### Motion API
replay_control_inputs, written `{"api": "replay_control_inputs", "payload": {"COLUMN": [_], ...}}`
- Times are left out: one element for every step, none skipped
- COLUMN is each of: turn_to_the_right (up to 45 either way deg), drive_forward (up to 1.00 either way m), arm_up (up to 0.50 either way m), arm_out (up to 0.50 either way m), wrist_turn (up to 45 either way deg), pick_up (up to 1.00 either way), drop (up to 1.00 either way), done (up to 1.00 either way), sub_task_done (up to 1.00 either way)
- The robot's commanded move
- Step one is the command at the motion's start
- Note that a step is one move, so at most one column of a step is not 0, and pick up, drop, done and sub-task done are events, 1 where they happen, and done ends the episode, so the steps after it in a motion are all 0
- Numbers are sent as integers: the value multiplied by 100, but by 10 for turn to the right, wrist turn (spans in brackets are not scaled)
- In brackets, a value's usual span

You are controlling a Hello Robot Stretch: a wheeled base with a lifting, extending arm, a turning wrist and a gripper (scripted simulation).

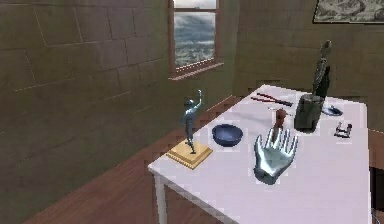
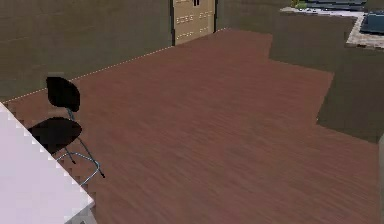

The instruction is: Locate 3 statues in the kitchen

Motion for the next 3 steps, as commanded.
{"api": "replay_control_inputs", "payload": {"turn_to_the_right": [210,0,450], "drive_forward": [0,0,0], "arm_up": [0,0,0], "arm_out": [0,0,0], "wrist_turn": [0,0,0], "pick_up": [0,0,0], "drop": [0,0,0], "done": [0,0,0], "sub_task_done": [0,100,0]}}
